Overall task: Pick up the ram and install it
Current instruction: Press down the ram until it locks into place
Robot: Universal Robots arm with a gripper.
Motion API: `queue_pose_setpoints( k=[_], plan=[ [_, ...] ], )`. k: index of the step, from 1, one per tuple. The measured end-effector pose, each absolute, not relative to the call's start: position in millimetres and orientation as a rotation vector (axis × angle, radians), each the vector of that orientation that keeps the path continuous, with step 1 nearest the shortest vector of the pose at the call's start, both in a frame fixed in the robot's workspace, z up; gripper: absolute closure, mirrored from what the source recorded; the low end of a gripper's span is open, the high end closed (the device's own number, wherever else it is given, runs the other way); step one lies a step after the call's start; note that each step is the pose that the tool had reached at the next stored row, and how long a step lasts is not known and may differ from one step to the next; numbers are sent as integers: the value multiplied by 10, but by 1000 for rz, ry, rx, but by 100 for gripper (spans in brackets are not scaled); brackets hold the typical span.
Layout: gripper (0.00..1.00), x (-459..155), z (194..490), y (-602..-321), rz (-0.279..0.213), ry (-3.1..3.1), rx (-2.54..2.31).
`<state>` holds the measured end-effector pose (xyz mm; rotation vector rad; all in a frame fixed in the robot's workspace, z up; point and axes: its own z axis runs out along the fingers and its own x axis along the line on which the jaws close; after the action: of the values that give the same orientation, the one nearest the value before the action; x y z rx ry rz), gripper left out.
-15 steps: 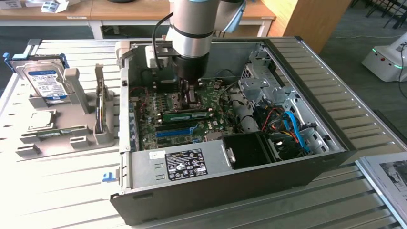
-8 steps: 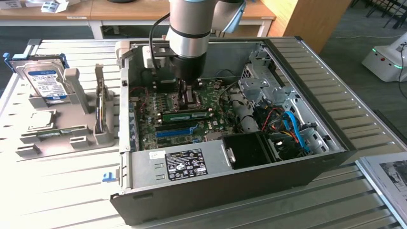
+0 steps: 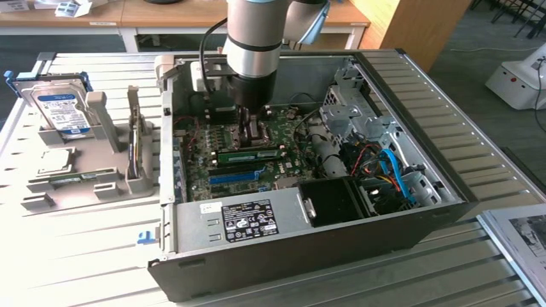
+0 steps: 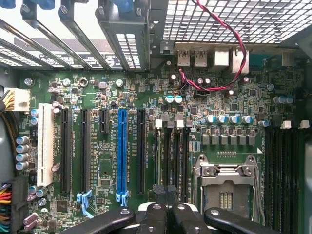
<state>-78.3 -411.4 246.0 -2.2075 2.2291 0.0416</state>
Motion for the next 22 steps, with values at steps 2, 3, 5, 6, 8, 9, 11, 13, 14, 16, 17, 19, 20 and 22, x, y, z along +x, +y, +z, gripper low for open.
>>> queue_pose_setpoints(
  k=[2, 3, 5, 6, 8, 9, 11, 13, 14, 16, 17, 19, 20, 22],
  plan=[
    [90, -784, 2454, -4114, 41, 2229, -2208],
    [90, -784, 2450, -4113, 42, 2229, -2208],
    [90, -785, 2440, -4113, 42, 2229, -2207],
    [90, -786, 2435, -4113, 42, 2229, -2208],
    [90, -788, 2426, -4113, 42, 2229, -2208],
    [90, -789, 2420, -4113, 42, 2229, -2208],
    [90, -791, 2411, -4114, 42, 2229, -2208],
    [90, -793, 2402, -4113, 42, 2229, -2208],
    [90, -793, 2398, -4113, 42, 2229, -2208],
    [90, -795, 2390, -4113, 42, 2229, -2208],
    [90, -795, 2386, -4113, 42, 2229, -2208],
    [90, -796, 2378, -4113, 42, 2229, -2208],
    [90, -797, 2374, -4113, 42, 2229, -2208],
    [90, -798, 2367, -4113, 41, 2229, -2208]
  ],
)
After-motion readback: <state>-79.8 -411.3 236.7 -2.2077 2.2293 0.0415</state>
